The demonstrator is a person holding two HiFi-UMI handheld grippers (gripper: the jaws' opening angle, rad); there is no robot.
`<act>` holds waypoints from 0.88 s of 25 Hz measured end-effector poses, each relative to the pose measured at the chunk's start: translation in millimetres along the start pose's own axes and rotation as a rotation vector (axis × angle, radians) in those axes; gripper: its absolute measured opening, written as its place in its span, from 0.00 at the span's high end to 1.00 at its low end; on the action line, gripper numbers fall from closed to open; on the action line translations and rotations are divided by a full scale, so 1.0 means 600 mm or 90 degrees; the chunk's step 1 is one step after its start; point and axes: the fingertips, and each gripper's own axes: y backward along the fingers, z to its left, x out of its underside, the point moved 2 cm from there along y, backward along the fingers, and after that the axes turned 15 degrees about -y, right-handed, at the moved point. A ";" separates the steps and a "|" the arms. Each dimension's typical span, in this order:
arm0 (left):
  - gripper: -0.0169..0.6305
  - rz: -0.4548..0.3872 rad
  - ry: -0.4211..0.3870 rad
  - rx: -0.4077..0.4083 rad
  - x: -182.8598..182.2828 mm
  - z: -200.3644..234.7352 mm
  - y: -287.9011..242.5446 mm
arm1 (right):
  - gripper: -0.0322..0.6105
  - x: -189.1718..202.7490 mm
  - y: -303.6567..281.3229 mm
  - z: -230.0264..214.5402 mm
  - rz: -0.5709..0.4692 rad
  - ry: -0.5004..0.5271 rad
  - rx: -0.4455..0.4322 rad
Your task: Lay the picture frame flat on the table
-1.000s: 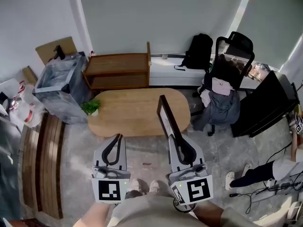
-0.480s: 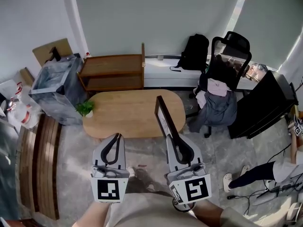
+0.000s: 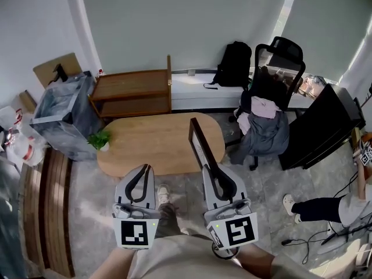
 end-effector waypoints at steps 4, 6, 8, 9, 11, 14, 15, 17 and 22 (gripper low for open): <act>0.95 0.000 0.006 0.008 0.010 0.009 -0.033 | 0.90 0.007 -0.032 -0.013 0.006 0.004 0.004; 0.95 0.006 0.013 0.011 0.021 0.019 -0.051 | 0.90 0.010 -0.056 -0.018 0.008 0.006 0.007; 0.95 0.007 0.019 0.014 0.032 0.031 -0.075 | 0.90 0.014 -0.083 -0.024 0.011 0.006 0.009; 0.95 0.006 0.019 0.015 0.037 0.038 -0.089 | 0.90 0.016 -0.098 -0.028 0.013 0.006 0.010; 0.95 0.006 0.016 0.019 0.048 0.051 -0.116 | 0.90 0.021 -0.128 -0.036 0.018 0.005 0.012; 0.95 0.015 0.017 0.029 0.068 0.071 -0.159 | 0.90 0.029 -0.174 -0.050 0.027 0.004 0.018; 0.95 0.016 0.020 0.032 0.074 0.078 -0.174 | 0.90 0.031 -0.190 -0.055 0.029 0.003 0.022; 0.95 0.018 0.023 0.037 0.084 0.097 -0.205 | 0.90 0.034 -0.223 -0.063 0.034 0.002 0.028; 0.95 0.006 0.016 0.057 0.100 0.145 -0.287 | 0.90 0.031 -0.308 -0.081 0.039 0.004 0.046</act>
